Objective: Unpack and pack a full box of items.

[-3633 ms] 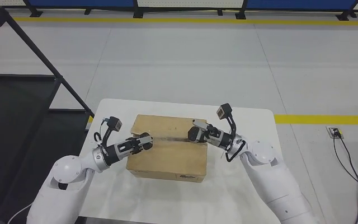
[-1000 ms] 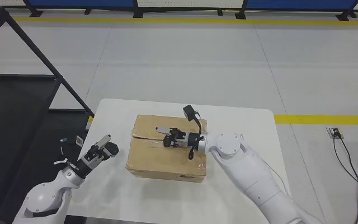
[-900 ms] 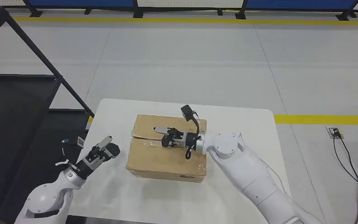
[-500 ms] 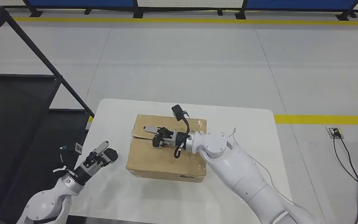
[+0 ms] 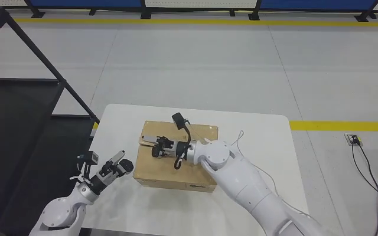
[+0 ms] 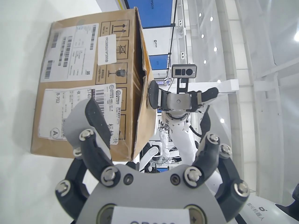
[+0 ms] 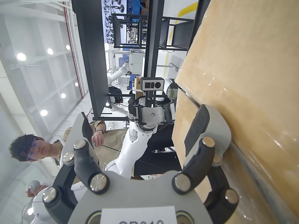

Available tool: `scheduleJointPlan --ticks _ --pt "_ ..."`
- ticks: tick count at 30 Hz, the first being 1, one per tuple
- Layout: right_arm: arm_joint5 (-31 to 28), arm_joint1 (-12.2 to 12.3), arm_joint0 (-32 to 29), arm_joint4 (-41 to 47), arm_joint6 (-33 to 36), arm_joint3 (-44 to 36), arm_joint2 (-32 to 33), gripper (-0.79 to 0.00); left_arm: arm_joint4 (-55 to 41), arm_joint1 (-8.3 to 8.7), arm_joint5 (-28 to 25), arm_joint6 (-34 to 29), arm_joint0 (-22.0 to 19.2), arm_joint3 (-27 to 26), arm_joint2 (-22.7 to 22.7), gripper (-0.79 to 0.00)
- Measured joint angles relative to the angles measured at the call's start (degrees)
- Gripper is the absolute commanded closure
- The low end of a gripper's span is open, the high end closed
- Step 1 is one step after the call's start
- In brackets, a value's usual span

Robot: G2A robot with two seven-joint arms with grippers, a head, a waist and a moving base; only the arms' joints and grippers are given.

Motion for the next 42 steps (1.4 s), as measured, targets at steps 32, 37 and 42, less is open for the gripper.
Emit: scheduleJointPlan --ticks 32,37,42 --pt "8.7 7.0 -8.3 -10.4 6.2 -13.6 14.7 -0.785 -0.5 -0.40 -1.6 -2.9 -2.0 -0.3 1.3 -0.785" --pt "12.2 8.7 -11.6 -14.2 3.3 -19.2 18.1 -0.785 -1.0 -0.35 -1.8 -2.6 -2.1 -0.6 0.6 -0.785" --pt "14.4 9.7 -14.0 -16.1 2.4 -22.8 20.3 -0.785 -1.1 -0.25 -1.8 -2.7 -1.8 -1.2 -0.1 -0.785"
